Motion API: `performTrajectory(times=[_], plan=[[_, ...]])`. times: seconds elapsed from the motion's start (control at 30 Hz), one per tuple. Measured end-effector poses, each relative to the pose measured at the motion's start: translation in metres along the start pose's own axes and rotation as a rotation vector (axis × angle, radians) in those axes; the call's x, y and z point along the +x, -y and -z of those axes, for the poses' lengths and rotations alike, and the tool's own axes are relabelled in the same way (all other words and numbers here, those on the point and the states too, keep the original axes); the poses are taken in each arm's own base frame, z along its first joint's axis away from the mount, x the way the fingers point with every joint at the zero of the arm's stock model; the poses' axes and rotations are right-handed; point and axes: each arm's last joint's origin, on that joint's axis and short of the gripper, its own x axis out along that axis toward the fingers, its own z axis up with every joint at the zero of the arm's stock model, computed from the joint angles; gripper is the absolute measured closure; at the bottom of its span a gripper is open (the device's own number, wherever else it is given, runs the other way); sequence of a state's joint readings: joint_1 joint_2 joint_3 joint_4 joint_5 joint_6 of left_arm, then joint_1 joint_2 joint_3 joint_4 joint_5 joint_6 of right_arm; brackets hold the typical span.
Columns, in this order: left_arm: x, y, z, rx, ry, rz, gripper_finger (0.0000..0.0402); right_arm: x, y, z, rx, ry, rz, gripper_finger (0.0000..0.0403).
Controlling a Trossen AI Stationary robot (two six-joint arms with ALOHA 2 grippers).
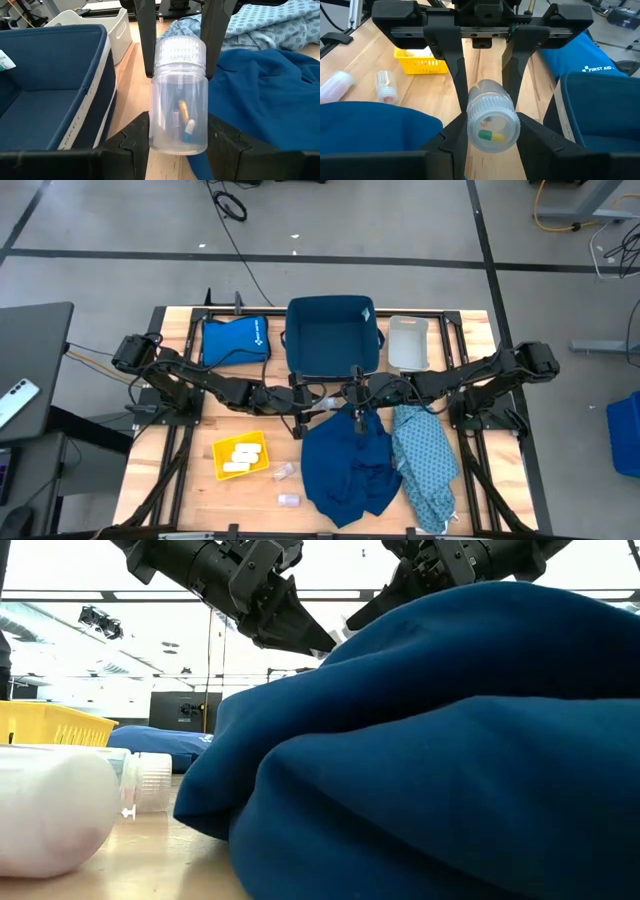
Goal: Pick & Place Medicine items
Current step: Put the top right transparent pill bottle into the white bin
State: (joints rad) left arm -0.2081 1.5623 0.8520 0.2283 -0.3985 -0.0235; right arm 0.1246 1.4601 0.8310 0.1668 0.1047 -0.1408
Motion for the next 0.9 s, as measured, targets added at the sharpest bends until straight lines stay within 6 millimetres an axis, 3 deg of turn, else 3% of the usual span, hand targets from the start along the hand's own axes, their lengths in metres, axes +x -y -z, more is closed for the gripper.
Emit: performTrajectory(times=[0.33, 0.6, 0.9], plan=[[-0.0002, 0.0008, 0.0000, 0.013, 0.000, 0.012, 0.0245, 0.0000, 0.0000, 0.0002, -0.006, -0.003, 0.002, 0.0262], [-0.0001, 0.0009, 0.0029, 0.025, -0.027, 0.016, 0.0105, -0.0001, -0.0003, 0.0005, -0.010, -0.006, -0.002, 0.0263], [-0.0002, 0.0009, 0.0037, 0.028, -0.035, 0.016, 0.0103, -0.0001, -0.0008, 0.0011, -0.019, -0.010, -0.016, 0.0263]])
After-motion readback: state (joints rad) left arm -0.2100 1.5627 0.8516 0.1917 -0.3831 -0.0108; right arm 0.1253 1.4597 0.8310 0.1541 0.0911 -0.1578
